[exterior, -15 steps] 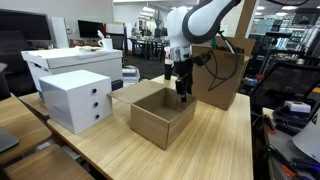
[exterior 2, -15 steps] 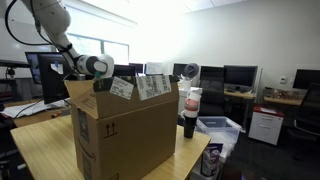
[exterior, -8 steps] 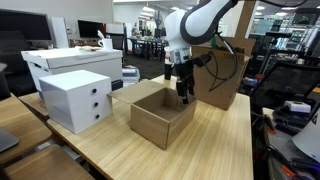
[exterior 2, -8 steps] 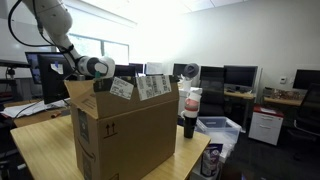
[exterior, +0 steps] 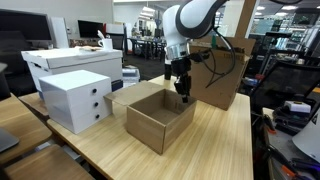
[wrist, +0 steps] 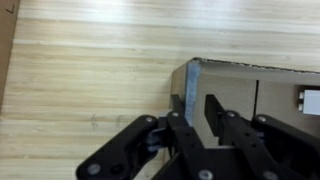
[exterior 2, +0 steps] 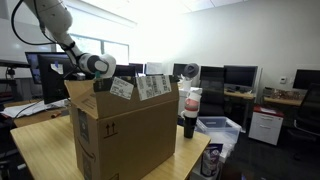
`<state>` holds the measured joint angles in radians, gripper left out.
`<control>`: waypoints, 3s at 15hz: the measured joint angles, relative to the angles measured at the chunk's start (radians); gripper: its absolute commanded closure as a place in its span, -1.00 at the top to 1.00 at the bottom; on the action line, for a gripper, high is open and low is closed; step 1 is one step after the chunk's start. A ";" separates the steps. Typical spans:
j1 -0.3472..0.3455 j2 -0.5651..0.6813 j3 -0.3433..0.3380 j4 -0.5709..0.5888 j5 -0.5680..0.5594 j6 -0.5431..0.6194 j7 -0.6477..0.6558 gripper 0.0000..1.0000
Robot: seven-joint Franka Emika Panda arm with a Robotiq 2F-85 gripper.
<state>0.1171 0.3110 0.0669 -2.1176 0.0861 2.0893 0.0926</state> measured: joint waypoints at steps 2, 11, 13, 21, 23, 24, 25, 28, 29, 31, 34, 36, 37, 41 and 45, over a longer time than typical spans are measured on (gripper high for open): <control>0.000 0.000 0.003 0.006 0.012 -0.016 -0.012 -0.91; 0.000 0.000 0.005 0.025 0.029 -0.108 -0.037 -0.89; 0.000 0.000 0.007 0.030 0.035 -0.134 -0.053 -0.89; -0.024 0.000 0.025 0.089 0.116 -0.322 -0.219 -0.89; -0.024 0.000 0.025 0.100 0.116 -0.342 -0.222 -0.89; -0.024 0.000 0.026 0.104 0.116 -0.350 -0.223 -0.89; -0.024 0.000 0.026 0.109 0.116 -0.360 -0.224 -0.89; -0.024 0.000 0.029 0.118 0.116 -0.372 -0.224 -0.89; -0.024 0.000 0.030 0.121 0.116 -0.374 -0.224 -0.89; -0.022 0.000 0.033 0.133 0.116 -0.384 -0.224 -0.89; -0.020 0.000 0.038 0.171 0.114 -0.411 -0.224 -0.89; -0.018 -0.002 0.040 0.200 0.109 -0.421 -0.221 -0.89; -0.018 -0.005 0.040 0.218 0.104 -0.426 -0.219 -0.89; -0.019 -0.026 0.036 0.282 0.072 -0.429 -0.198 -0.89; -0.020 -0.052 0.027 0.342 0.037 -0.449 -0.171 -0.89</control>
<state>0.0972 0.2588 0.0941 -1.7751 0.1229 1.6405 -0.0781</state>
